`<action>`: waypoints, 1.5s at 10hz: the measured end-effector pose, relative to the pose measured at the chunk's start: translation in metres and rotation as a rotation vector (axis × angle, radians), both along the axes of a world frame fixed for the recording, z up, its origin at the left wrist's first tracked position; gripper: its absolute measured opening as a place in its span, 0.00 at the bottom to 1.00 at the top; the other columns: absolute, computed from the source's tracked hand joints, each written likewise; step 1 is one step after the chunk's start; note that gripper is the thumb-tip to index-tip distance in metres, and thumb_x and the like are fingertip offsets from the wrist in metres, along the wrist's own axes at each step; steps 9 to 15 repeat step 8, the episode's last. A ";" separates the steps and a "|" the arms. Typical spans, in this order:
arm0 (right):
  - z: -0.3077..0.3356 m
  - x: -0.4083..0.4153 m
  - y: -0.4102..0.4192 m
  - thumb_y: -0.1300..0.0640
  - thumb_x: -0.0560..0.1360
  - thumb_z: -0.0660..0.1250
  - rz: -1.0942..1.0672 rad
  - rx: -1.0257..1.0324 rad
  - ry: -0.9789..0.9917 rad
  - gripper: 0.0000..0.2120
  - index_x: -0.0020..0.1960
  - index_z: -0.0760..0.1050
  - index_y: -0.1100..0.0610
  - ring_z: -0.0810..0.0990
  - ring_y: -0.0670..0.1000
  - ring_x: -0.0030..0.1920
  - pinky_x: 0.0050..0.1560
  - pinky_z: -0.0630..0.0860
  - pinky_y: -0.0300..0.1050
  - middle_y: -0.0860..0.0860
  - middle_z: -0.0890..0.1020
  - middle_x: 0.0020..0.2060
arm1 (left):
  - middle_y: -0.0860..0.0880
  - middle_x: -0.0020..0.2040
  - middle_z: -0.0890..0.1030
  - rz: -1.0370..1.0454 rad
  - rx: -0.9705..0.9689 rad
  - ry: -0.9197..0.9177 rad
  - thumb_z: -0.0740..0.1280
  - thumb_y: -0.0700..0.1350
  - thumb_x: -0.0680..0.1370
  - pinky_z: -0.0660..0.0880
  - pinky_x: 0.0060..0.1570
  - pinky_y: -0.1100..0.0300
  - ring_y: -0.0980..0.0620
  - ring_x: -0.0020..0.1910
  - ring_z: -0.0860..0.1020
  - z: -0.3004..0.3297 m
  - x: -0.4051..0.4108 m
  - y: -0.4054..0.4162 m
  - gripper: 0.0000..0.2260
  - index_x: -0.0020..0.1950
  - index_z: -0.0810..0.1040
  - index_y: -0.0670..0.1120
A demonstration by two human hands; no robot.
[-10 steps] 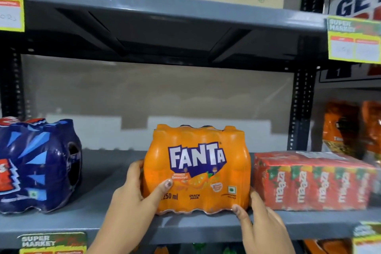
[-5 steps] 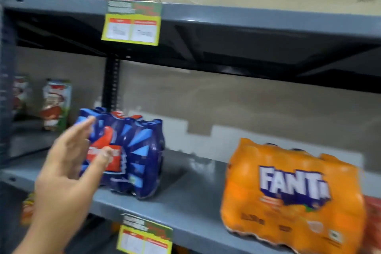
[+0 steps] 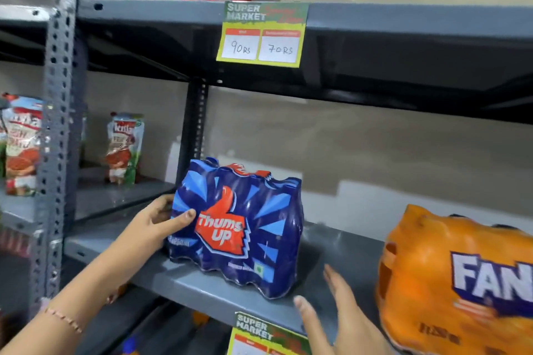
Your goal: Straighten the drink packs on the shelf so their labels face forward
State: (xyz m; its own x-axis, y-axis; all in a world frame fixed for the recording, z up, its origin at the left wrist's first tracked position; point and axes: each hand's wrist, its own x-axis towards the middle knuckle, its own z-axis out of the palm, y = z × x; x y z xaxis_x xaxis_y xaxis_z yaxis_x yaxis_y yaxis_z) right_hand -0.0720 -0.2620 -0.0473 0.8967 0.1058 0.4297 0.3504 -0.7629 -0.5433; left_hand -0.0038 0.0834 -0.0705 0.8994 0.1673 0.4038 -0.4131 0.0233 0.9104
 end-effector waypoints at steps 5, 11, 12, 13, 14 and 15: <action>-0.041 -0.007 -0.014 0.34 0.77 0.62 -0.257 0.053 -0.008 0.40 0.79 0.44 0.44 0.73 0.43 0.69 0.63 0.69 0.33 0.42 0.65 0.77 | 0.54 0.52 0.88 0.001 0.051 -0.079 0.75 0.59 0.65 0.81 0.46 0.58 0.54 0.49 0.87 0.002 -0.025 -0.098 0.19 0.54 0.80 0.58; -0.062 -0.036 -0.022 0.43 0.73 0.71 -0.310 0.166 -0.525 0.13 0.55 0.82 0.45 0.85 0.38 0.47 0.50 0.74 0.23 0.40 0.87 0.49 | 0.69 0.73 0.70 0.413 0.448 -0.296 0.64 0.58 0.79 0.76 0.63 0.48 0.65 0.70 0.71 -0.007 -0.055 -0.118 0.25 0.76 0.64 0.67; -0.062 -0.036 -0.022 0.43 0.73 0.71 -0.310 0.166 -0.525 0.13 0.55 0.82 0.45 0.85 0.38 0.47 0.50 0.74 0.23 0.40 0.87 0.49 | 0.69 0.73 0.70 0.413 0.448 -0.296 0.64 0.58 0.79 0.76 0.63 0.48 0.65 0.70 0.71 -0.007 -0.055 -0.118 0.25 0.76 0.64 0.67; -0.062 -0.036 -0.022 0.43 0.73 0.71 -0.310 0.166 -0.525 0.13 0.55 0.82 0.45 0.85 0.38 0.47 0.50 0.74 0.23 0.40 0.87 0.49 | 0.69 0.73 0.70 0.413 0.448 -0.296 0.64 0.58 0.79 0.76 0.63 0.48 0.65 0.70 0.71 -0.007 -0.055 -0.118 0.25 0.76 0.64 0.67; -0.062 -0.036 -0.022 0.43 0.73 0.71 -0.310 0.166 -0.525 0.13 0.55 0.82 0.45 0.85 0.38 0.47 0.50 0.74 0.23 0.40 0.87 0.49 | 0.69 0.73 0.70 0.413 0.448 -0.296 0.64 0.58 0.79 0.76 0.63 0.48 0.65 0.70 0.71 -0.007 -0.055 -0.118 0.25 0.76 0.64 0.67; -0.062 -0.036 -0.022 0.43 0.73 0.71 -0.310 0.166 -0.525 0.13 0.55 0.82 0.45 0.85 0.38 0.47 0.50 0.74 0.23 0.40 0.87 0.49 | 0.69 0.73 0.70 0.413 0.448 -0.296 0.64 0.58 0.79 0.76 0.63 0.48 0.65 0.70 0.71 -0.007 -0.055 -0.118 0.25 0.76 0.64 0.67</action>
